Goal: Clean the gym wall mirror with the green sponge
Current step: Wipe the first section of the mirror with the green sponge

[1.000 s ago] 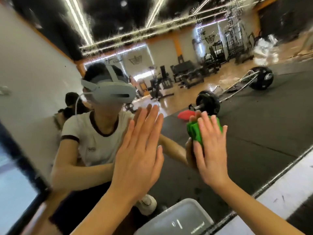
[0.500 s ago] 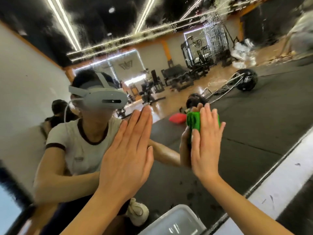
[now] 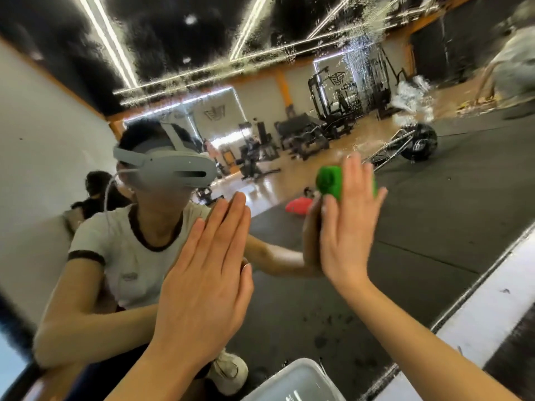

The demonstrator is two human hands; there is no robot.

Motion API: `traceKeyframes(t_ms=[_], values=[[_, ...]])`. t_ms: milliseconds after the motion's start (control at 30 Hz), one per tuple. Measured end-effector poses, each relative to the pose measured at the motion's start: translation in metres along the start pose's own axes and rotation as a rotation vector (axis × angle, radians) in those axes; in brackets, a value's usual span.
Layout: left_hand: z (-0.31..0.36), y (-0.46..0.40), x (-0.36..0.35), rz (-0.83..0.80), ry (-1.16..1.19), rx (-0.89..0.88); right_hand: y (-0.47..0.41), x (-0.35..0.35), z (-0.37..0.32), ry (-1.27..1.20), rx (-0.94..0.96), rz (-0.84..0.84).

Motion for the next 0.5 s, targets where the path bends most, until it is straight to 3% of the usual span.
traceKeyframes(t_ms=[67,133,333,400,500], values=[[0.001,0.001,-0.001,-0.006,0.016,0.031,0.022,0.008,0.031,-0.024,-0.232,0.029],[0.008,0.003,-0.001,0.006,0.034,0.047,0.023,0.007,0.024,-0.038,-0.313,0.029],[0.040,0.005,-0.024,-0.013,0.020,-0.004,-0.077,-0.017,-0.083,-0.051,0.172,0.005],[0.040,0.006,-0.032,-0.031,0.010,0.015,-0.073,-0.017,-0.067,-0.005,0.199,0.017],[0.041,0.006,-0.037,-0.049,-0.002,0.027,-0.023,-0.003,-0.010,0.023,0.059,0.015]])
Point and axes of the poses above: each hand's wrist, its own y-axis away from the middle knuckle, its own x-axis out of the back of the hand, z = x × y, the point moved 8 cm from there along -y, towards the middle knuckle, and after that the axes turned 1 degree about -x, right-handed, at the moved point
